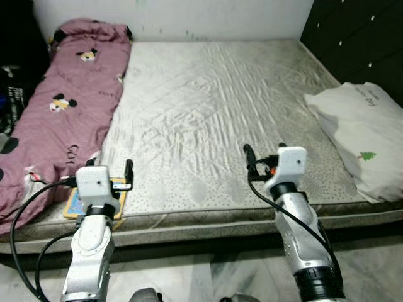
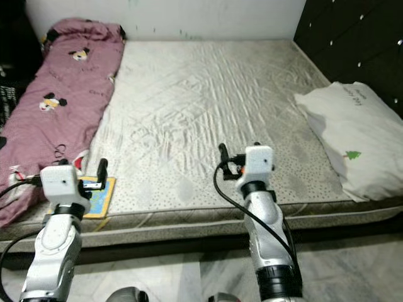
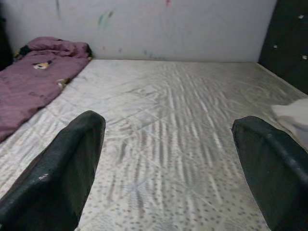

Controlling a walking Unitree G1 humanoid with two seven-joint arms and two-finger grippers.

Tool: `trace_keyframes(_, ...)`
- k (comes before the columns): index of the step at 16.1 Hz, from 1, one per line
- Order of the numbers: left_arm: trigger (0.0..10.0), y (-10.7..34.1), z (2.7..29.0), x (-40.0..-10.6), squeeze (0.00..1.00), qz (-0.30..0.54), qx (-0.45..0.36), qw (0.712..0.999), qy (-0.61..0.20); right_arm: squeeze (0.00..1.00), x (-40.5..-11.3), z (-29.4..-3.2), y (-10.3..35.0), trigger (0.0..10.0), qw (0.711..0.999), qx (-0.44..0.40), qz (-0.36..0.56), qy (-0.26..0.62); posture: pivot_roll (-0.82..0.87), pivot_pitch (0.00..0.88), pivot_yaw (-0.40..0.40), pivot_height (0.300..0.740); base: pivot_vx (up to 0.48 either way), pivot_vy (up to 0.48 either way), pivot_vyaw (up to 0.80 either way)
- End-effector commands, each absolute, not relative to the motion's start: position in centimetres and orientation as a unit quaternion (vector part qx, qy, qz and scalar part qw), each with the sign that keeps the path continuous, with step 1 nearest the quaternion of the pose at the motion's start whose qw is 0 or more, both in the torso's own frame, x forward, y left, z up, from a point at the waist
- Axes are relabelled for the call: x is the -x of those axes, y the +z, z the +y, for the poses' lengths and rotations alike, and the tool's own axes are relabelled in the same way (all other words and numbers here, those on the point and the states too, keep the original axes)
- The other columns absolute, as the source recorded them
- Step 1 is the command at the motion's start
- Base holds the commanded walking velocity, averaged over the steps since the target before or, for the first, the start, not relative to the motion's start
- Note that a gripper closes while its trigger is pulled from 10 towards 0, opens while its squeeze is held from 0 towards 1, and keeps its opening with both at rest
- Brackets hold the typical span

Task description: Clean up the room

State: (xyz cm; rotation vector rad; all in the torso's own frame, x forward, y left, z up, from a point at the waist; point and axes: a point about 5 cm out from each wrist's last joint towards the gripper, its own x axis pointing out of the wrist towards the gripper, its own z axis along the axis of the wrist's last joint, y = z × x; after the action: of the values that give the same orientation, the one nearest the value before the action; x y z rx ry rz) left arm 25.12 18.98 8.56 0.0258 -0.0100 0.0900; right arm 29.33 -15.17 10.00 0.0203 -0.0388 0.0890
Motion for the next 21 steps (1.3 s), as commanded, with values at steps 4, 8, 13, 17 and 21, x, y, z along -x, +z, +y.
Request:
trace_keyframes(4, 10.0, 8.5, 17.7, -25.4, 0.00, 0.004, -0.021, 1.000, 0.020, 0.00, -29.2, -15.4, 10.1, 10.0, 0.999, 0.001, -0.018, 0.044, 0.02, 0.000, -0.026, 0.740, 0.000, 0.000, 0.00)
trace_keyframes(8, 10.0, 8.4, 17.5, -24.4, 0.00, -0.005, -0.020, 1.000, 0.021, 0.00, -27.8, -16.4, 9.3, 10.0, 1.000, -0.008, -0.006, 0.022, 0.02, 0.011, -0.039, 0.740, 0.000, 0.000, 0.00)
trace_keyframes(13, 10.0, 8.7, 17.2, -24.2, 0.00, -0.015, -0.016, 1.000, -0.011, 0.00, -26.3, -17.1, 8.9, 10.0, 1.000, 0.010, 0.009, -0.006, 0.00, 0.043, -0.018, 0.740, 0.000, 0.000, 0.00)
trace_keyframes(17, 10.0, 8.6, 17.5, -24.9, 0.00, -0.008, -0.051, 0.999, -0.001, 0.00, -26.3, -16.6, 7.7, 10.0, 0.999, 0.000, 0.035, -0.006, -0.01, 0.048, 0.003, 0.740, 0.000, 0.000, 0.00)
trace_keyframes(21, 10.0, 8.1, 16.9, -24.5, 0.00, 0.035, -0.038, 0.998, 0.037, 0.00, -25.9, -16.4, 7.8, 10.0, 0.999, 0.001, 0.034, 0.000, 0.00, 0.058, 0.005, 0.740, 0.000, 0.000, 0.00)
